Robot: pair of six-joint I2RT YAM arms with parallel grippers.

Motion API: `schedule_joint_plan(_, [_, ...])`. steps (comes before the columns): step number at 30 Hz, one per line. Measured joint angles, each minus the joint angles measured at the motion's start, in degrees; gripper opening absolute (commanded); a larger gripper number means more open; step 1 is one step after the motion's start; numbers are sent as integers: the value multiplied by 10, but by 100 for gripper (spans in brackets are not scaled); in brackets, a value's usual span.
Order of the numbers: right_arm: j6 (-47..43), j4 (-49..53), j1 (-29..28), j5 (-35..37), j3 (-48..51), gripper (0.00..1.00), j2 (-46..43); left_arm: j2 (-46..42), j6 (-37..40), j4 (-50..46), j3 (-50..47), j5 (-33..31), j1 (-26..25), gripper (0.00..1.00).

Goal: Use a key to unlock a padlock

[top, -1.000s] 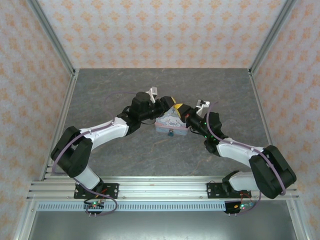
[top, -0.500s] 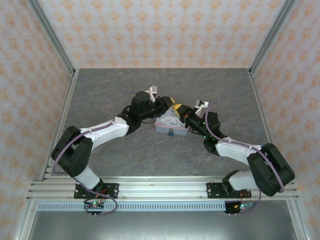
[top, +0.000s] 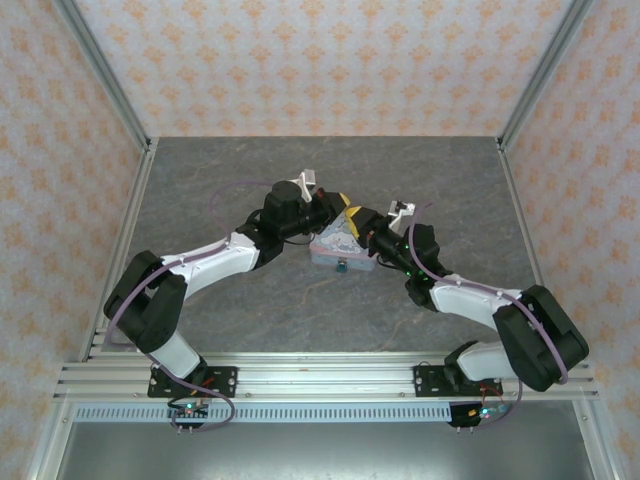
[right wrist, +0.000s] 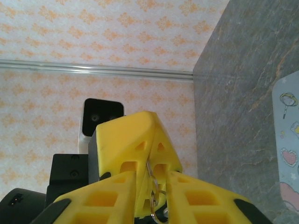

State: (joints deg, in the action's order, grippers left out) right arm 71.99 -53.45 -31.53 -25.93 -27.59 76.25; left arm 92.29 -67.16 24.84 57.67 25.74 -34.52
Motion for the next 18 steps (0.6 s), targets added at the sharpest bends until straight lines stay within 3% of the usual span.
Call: schedule_joint_plan(18, [2,-8,-8,36,-7,21,11,0,-37,42,-26,-27,-7,0])
